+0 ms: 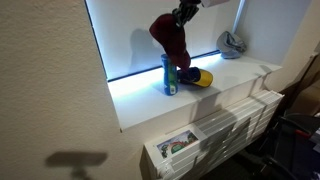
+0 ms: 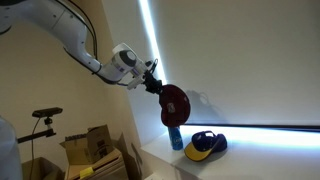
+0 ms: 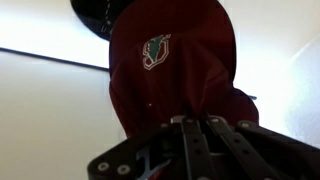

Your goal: Place the maroon on the windowsill

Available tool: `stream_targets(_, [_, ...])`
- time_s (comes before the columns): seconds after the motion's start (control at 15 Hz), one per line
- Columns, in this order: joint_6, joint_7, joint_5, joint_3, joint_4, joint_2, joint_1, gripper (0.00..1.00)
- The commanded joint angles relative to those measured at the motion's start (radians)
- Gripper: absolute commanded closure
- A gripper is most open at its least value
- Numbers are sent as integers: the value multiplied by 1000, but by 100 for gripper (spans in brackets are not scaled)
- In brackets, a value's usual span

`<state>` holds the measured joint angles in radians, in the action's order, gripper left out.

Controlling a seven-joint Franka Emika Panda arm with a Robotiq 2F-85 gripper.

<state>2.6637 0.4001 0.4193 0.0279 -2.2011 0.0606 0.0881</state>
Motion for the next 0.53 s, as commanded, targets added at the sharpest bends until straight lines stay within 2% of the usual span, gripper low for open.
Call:
stream_targets(0.0, [-57,139,204,-74,-1,193,-67,99])
stream_targets(0.07, [-84,191,263,-57,14,240,-48,99])
stream_targets(0.13, [-120,203,273,-120,34,275,-113,99])
stream_targets(0.33, [-204,296,363,-172,91,346,-196,99])
stream_targets(0.47, [-262,346,416,-180,121,367,-247,99])
